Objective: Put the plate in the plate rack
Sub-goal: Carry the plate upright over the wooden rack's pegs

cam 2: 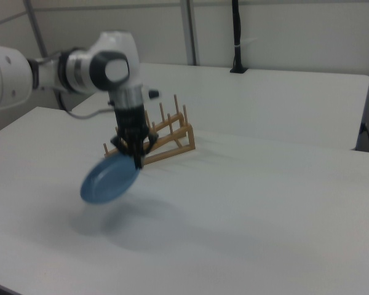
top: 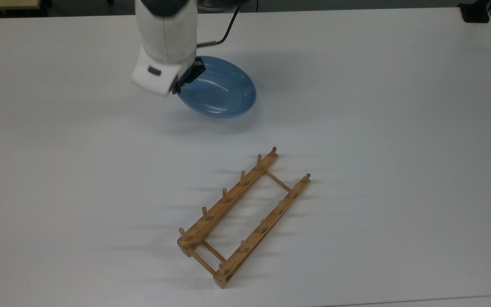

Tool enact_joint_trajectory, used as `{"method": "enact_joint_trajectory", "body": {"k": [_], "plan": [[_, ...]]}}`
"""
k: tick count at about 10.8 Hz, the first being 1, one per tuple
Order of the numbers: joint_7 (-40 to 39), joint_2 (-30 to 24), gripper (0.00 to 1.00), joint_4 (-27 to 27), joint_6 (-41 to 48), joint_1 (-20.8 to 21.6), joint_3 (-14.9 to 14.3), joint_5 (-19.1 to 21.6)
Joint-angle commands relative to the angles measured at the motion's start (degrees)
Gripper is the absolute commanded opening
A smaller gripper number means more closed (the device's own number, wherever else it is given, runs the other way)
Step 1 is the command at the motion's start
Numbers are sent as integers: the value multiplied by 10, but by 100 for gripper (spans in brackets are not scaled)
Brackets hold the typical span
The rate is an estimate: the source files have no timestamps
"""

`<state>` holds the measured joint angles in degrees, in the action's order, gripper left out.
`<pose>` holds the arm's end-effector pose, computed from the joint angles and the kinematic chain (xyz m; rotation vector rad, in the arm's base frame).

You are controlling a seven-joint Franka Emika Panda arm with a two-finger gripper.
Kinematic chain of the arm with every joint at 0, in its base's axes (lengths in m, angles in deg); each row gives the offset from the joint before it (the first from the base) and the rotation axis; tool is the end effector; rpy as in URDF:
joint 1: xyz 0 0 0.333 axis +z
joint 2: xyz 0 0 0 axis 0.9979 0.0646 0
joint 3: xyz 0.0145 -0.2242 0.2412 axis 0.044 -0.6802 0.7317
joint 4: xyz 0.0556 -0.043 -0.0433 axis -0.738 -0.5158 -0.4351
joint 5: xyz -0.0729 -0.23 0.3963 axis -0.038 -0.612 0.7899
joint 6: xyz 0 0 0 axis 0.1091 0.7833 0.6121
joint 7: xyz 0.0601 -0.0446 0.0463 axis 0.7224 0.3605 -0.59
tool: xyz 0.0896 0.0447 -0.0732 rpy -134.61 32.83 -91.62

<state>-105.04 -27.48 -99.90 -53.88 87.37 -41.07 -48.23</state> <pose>0.6919 -0.0160 0.4258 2.9765 0.6175 -0.3006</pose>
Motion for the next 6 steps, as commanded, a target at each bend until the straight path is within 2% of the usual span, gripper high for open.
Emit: {"method": "enact_joint_trajectory", "body": {"k": [1,3,6], "plan": [[79,-11,0,94,22,11,-4,38],[151,-11,0,135,0,13,-4,60],[259,-13,0,132,-113,56,-6,42]]}}
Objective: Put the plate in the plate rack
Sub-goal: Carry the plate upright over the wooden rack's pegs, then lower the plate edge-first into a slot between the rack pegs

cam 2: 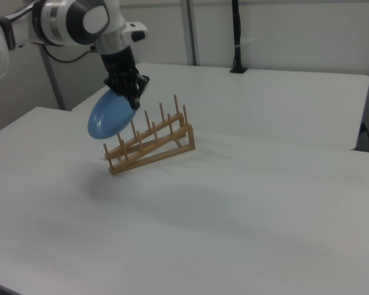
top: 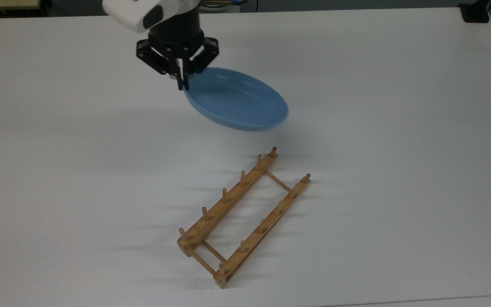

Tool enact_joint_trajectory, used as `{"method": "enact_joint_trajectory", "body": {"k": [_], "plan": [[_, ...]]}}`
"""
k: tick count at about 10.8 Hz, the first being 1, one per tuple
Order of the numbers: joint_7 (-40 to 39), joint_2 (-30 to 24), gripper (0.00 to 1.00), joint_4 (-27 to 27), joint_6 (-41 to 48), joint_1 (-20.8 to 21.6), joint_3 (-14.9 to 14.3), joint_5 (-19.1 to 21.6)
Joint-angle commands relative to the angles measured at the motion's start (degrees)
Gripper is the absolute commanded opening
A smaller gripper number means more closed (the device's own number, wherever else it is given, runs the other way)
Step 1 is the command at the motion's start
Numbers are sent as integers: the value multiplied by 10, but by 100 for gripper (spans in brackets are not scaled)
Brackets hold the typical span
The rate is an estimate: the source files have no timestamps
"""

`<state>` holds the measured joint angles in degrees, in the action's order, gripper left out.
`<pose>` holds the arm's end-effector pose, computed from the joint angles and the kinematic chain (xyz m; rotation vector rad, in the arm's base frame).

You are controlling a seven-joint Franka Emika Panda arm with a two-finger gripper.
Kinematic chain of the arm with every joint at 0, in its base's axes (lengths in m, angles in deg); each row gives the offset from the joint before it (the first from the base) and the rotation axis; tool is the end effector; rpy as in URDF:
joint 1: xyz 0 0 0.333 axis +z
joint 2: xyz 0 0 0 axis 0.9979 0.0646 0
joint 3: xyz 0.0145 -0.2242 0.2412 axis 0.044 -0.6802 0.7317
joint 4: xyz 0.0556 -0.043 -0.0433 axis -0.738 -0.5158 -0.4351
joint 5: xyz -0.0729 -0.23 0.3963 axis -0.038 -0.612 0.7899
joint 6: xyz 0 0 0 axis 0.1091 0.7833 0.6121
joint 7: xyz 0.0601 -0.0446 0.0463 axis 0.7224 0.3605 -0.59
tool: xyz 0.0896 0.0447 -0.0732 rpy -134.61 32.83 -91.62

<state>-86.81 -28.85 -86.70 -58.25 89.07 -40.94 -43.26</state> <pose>0.7274 0.0174 0.5751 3.0868 0.1553 0.2373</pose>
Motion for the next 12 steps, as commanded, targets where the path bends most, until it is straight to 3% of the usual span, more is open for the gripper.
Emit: {"method": "enact_joint_trajectory", "body": {"k": [1,8,12], "plan": [[114,1,0,-9,-106,56,-7,-39],[336,11,0,-78,-289,81,-7,-283],[434,29,0,-89,-304,83,-7,-399]]}}
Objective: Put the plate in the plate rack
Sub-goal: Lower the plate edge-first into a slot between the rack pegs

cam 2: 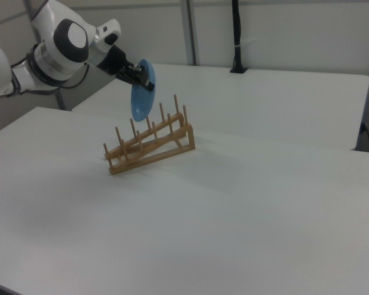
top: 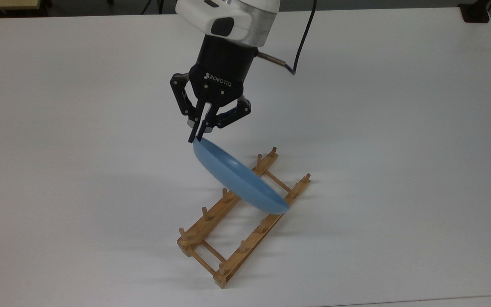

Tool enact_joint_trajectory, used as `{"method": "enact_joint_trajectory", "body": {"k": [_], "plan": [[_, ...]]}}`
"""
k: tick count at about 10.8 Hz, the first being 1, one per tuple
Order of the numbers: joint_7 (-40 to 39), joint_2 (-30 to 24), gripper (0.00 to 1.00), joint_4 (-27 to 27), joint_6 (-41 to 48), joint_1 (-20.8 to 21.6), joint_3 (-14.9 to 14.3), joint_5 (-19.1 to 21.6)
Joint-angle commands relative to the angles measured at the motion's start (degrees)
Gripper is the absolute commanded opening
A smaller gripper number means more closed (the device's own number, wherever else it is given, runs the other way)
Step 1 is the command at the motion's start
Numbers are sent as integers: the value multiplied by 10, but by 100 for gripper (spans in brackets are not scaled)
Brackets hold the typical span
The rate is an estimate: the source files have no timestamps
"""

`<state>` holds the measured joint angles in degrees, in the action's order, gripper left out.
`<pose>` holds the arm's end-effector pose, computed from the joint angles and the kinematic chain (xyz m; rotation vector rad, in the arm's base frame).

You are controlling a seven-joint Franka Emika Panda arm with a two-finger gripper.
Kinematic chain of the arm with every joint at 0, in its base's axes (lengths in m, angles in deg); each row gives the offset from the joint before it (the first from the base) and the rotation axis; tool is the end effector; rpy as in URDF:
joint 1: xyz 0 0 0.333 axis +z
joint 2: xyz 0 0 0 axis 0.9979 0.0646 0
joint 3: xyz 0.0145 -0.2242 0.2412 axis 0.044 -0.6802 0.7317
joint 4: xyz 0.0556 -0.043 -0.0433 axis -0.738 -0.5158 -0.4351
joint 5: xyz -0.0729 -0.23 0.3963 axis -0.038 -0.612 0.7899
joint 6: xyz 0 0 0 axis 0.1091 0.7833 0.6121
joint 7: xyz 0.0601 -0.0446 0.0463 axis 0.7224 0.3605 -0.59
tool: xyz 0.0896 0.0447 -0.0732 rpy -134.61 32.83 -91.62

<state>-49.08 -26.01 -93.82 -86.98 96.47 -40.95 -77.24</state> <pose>0.7688 0.1016 0.5327 2.6421 -0.1658 0.8828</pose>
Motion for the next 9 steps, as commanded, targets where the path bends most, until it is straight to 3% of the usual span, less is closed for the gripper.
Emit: {"method": "enact_joint_trajectory", "body": {"k": [1,4,9], "plan": [[80,7,0,-19,-30,10,-6,-84],[128,21,0,-23,-42,23,-6,-134],[131,26,0,-39,-41,46,-6,-160]]}}
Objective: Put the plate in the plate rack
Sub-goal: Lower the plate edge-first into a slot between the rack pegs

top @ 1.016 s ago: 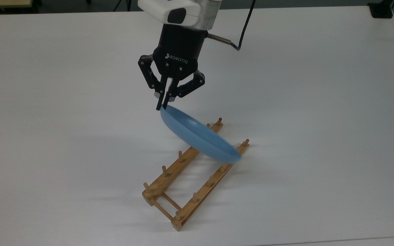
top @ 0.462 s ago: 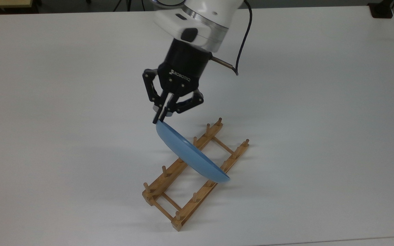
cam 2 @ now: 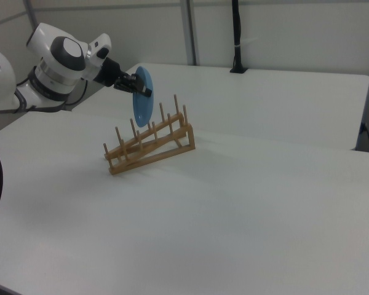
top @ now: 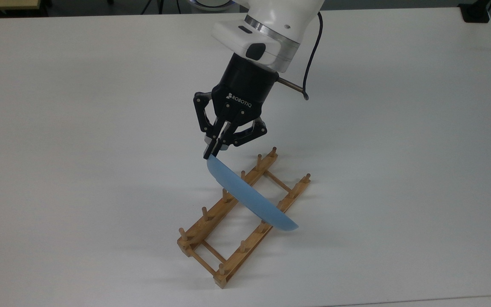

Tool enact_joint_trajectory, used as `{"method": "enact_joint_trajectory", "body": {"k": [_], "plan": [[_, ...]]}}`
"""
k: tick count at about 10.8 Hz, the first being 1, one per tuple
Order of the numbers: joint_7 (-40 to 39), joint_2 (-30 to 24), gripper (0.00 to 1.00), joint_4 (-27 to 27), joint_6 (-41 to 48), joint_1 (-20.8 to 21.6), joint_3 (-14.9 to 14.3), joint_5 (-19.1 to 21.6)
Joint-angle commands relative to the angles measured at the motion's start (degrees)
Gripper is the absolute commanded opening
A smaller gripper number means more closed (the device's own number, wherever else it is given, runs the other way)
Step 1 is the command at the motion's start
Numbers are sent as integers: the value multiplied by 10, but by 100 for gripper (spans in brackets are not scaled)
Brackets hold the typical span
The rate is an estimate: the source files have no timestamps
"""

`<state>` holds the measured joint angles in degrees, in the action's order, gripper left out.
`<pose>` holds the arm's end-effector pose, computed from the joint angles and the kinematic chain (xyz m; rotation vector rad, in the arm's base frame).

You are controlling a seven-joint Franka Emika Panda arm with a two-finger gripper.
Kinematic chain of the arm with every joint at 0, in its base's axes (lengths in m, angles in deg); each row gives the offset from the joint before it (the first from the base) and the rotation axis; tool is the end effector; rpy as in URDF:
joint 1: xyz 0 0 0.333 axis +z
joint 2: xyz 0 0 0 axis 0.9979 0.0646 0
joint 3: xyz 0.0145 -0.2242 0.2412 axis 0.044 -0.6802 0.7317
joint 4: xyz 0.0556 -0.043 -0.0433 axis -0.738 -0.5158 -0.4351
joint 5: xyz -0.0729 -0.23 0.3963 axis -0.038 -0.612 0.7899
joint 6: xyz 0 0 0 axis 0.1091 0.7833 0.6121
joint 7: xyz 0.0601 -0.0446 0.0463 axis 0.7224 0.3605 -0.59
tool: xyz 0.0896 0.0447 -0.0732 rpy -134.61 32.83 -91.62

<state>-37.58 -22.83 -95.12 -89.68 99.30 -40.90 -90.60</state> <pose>0.7740 0.1419 0.4851 2.5168 -0.1307 0.9676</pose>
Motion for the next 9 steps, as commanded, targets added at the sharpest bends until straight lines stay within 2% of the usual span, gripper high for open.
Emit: {"method": "enact_joint_trajectory", "body": {"k": [1,4,5,6,7,8,9], "plan": [[17,-6,0,-35,-14,18,-7,-38],[17,-5,0,-53,-15,18,-7,-56],[17,-5,6,-54,-14,18,-7,-60],[17,-1,21,-54,-14,18,-7,-61],[17,1,50,-53,-14,18,-6,-61],[18,1,84,-53,-14,18,-6,-60],[18,1,100,-51,-13,19,-6,-60]]}}
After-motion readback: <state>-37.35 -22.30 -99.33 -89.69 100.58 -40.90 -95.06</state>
